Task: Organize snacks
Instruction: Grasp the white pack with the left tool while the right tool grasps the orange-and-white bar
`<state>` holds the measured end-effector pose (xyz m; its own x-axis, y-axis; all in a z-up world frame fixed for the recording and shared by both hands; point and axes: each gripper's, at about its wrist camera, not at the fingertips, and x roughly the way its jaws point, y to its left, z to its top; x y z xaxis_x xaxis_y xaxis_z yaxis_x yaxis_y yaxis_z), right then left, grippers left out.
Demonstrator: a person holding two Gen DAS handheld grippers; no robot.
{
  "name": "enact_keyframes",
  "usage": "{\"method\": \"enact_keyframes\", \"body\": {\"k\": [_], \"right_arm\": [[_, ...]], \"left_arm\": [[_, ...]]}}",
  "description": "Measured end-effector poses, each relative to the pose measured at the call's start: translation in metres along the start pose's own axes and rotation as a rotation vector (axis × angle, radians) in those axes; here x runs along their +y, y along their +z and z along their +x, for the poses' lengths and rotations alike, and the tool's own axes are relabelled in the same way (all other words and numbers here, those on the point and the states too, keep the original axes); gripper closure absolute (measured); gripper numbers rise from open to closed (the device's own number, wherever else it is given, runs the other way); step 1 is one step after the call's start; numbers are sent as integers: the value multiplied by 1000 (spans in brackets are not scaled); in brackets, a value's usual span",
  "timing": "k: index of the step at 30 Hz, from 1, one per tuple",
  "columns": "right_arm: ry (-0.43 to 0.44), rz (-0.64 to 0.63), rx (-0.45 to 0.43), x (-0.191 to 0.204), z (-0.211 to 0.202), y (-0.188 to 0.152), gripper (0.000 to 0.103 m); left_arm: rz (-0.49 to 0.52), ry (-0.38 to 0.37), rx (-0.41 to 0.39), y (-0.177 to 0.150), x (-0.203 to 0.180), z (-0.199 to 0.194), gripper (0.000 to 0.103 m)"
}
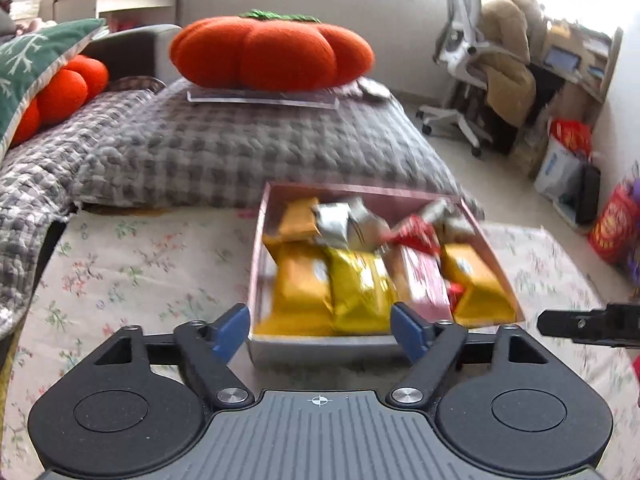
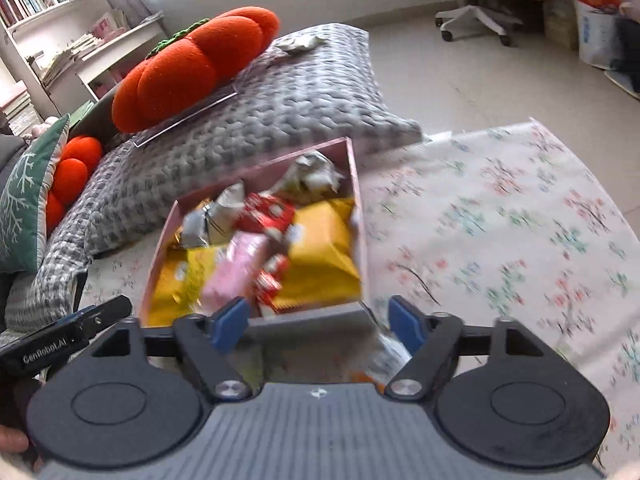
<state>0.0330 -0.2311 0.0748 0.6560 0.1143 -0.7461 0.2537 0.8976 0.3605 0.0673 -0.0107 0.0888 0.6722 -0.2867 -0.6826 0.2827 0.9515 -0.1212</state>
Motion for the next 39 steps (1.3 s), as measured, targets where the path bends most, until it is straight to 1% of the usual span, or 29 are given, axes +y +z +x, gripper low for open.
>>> {"method": "enact_keyframes", "body": {"k": [2,4,5,9,12,16,21,23,27,32,39], "right_arm": [[-26,36,7,-12,2,-8,19],[-81,80,55,-24,12,-8,20],[-94,101,65,-29,15,-7,21],[-92,181,73,-42,18,-7,20],[-105,173,82,-41,20,-10,20],[-85,183,124,-39,25,-17,20],[-113,164,143,-38,30,-21,20],[-114,161,151,-37,32,-23,20],[-134,143,154,-34,34,-25,20],[-145,118,163,-30,39,-29,20],[-180,88,122,-23,43,-32,18]], "left_arm": [[-1,-1,33,-8,-4,8,23],[-14,-5,66,-14,-7,17,23],[-12,-12,80,-18,-10,20,23],[23,-9,90,-28,-19,28,19],[31,-17,103,-35,-23,34,17],[43,-72,149,-42,-28,46,13],[87,-79,175,-52,-38,59,10],[110,-74,161,-56,-42,61,5],[164,-53,144,-61,-50,63,3],[164,-59,125,-63,-47,62,2],[167,-55,102,-61,-48,66,2]]}}
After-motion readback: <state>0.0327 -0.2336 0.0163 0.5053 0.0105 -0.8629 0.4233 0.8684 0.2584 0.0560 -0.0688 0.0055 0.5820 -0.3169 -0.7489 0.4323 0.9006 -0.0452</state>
